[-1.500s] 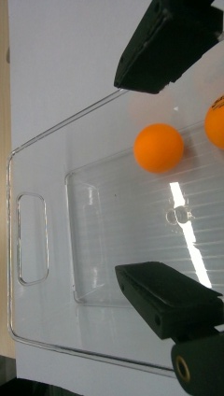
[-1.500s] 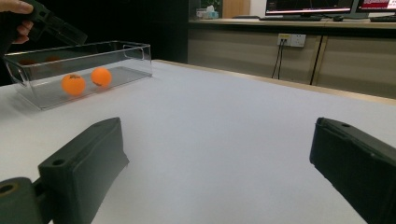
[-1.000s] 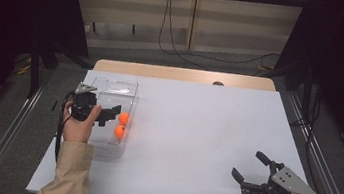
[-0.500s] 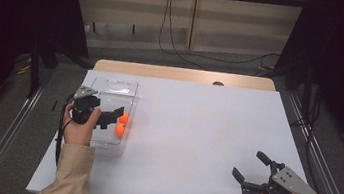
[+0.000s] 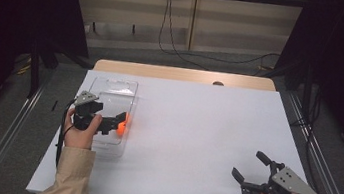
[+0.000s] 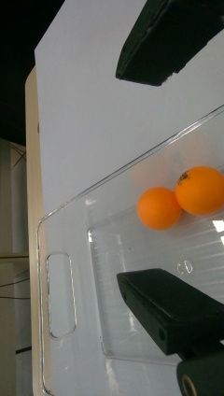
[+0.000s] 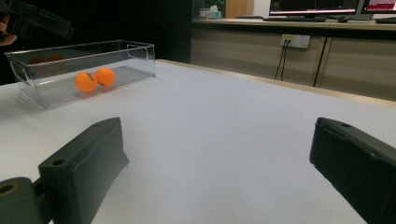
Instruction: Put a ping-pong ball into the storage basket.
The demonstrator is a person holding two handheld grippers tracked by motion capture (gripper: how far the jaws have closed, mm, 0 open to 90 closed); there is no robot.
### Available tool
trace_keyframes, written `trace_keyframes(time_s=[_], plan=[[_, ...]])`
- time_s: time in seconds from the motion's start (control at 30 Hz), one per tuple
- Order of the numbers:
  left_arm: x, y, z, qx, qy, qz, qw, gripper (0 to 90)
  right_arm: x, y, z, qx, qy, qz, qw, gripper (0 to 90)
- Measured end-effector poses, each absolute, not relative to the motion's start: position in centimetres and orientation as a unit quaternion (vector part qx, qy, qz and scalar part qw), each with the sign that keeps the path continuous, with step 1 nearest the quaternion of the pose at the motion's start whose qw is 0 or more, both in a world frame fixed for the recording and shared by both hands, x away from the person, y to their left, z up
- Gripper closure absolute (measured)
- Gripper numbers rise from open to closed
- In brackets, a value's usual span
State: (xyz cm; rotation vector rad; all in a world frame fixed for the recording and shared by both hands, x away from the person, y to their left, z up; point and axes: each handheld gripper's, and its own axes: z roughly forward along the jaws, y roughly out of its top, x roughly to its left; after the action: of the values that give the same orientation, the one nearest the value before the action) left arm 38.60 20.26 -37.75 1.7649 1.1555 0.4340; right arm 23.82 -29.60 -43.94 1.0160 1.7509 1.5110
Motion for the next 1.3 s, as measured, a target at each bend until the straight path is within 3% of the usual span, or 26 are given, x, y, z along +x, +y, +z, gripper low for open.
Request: trace_keyframes(time_s=[1.3], plan=[[35.6,19.6,-39.1,0.725,0.422,0.200,0.507,3.9,23.7,-29.8,-43.8,0.383,0.658,0.572,0.304,2.7]])
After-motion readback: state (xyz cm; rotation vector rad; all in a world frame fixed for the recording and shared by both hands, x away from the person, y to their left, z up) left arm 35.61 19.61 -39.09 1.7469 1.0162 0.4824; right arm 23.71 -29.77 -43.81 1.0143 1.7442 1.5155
